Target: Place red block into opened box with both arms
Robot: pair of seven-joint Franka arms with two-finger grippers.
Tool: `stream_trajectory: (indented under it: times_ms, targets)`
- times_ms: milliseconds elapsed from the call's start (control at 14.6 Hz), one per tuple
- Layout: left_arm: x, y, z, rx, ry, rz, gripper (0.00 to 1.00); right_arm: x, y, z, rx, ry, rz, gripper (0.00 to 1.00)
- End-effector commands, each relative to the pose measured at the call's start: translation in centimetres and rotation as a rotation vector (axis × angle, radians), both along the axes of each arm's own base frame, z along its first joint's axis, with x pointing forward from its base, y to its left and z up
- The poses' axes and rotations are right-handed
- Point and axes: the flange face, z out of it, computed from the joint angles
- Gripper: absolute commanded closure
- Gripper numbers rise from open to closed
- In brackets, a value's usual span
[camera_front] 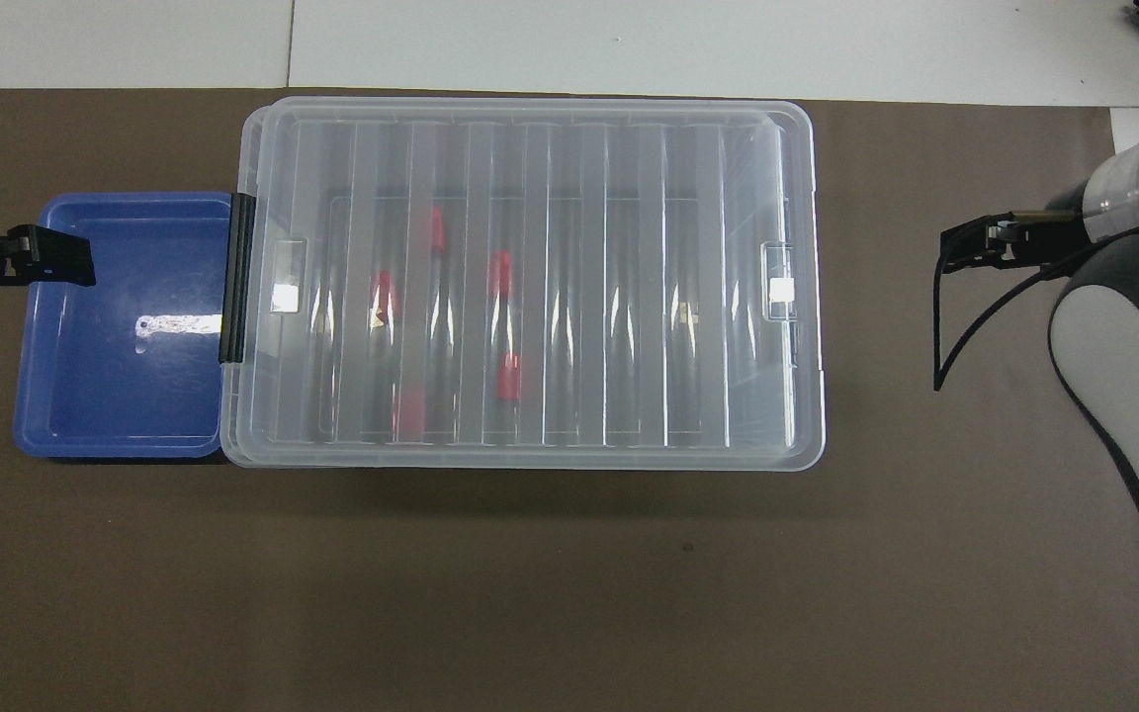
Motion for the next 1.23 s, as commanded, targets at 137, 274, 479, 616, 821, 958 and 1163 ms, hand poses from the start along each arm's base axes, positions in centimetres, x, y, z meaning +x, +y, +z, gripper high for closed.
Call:
stream_trajectory:
  times_ms: [137, 274, 479, 616, 821, 958, 1163]
  targets:
    - [0.1, 0.3, 0.5, -0.015, -0.015, -0.014, 0.00, -4.8, -1.4, 4.8, -0.013, 0.078, -0.083, 0.00]
    - [0.0, 0.2, 0.3, -0.016, -0.014, -0.013, 0.00, -5.7, -3.0, 4.7, 0.000, 0.105, -0.109, 0.00]
    - [-0.1, -0.1, 0.2, -0.051, -0.001, -0.007, 0.00, -5.7, -3.1, 4.7, 0.008, 0.104, -0.105, 0.00]
    - [-0.2, -0.2, 0.1, -0.052, 0.006, -0.008, 0.00, -5.6, -2.8, 4.8, 0.008, 0.098, -0.097, 0.00]
    - [-0.3, -0.4, 0.1, -0.079, 0.008, -0.003, 0.00, -5.7, -2.7, 4.5, 0.004, 0.104, -0.007, 0.00]
    - [-0.3, -0.5, 0.1, -0.079, 0.011, -0.004, 0.00, -5.7, -2.7, 4.4, 0.006, 0.106, -0.005, 0.00]
    - [-0.4, -0.6, 0.1, -0.079, 0.011, -0.006, 0.00, -5.7, -2.8, 4.6, 0.007, 0.103, -0.005, 0.00]
